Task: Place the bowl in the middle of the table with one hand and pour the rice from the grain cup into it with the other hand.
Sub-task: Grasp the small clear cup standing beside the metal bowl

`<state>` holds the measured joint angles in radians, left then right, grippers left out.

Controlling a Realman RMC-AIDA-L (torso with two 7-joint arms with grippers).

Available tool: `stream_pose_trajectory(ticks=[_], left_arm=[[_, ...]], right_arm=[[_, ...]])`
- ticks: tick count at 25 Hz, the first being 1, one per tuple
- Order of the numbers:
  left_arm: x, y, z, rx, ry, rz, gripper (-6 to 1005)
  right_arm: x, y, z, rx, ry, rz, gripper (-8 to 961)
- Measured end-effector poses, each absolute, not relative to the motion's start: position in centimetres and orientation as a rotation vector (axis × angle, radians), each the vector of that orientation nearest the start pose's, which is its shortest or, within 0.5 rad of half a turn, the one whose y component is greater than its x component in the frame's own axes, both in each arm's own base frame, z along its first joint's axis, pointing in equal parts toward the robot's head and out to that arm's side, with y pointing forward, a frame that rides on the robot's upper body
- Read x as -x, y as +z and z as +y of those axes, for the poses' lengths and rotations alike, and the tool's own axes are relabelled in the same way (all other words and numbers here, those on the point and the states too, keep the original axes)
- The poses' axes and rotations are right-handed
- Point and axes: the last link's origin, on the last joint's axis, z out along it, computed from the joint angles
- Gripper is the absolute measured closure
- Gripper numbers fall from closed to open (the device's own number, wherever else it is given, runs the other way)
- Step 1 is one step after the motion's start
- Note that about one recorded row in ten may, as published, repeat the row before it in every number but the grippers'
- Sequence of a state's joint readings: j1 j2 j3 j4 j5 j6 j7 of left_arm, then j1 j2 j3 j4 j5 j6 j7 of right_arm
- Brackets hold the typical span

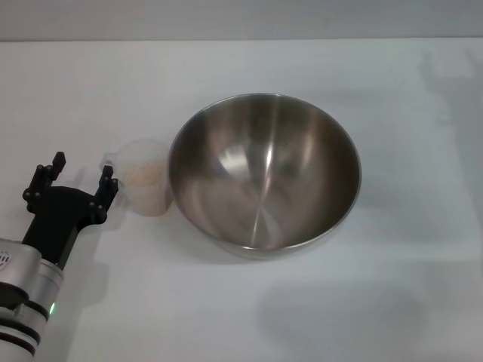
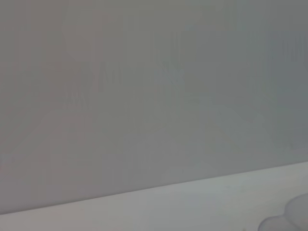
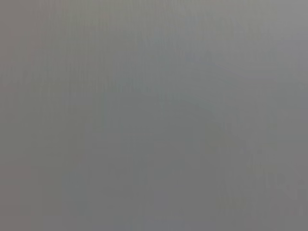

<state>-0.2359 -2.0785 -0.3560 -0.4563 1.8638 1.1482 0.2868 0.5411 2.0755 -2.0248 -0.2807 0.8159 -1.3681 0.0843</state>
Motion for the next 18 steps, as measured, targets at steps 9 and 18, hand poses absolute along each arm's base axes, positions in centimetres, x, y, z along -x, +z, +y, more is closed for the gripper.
stream_pose_trajectory(ticks=[9,18], left_arm=[[31.7,-8.1,26.0,1.735,-0.512,-0.505,390],[31.2,-8.3,26.5,1.755,-0.519,-0.491,623]], right_arm=[[-25.6,3.8,37.4,1.312,1.014,0.302,142],[-25.5,3.8,37.5,1.313,1.017,0.301,143]])
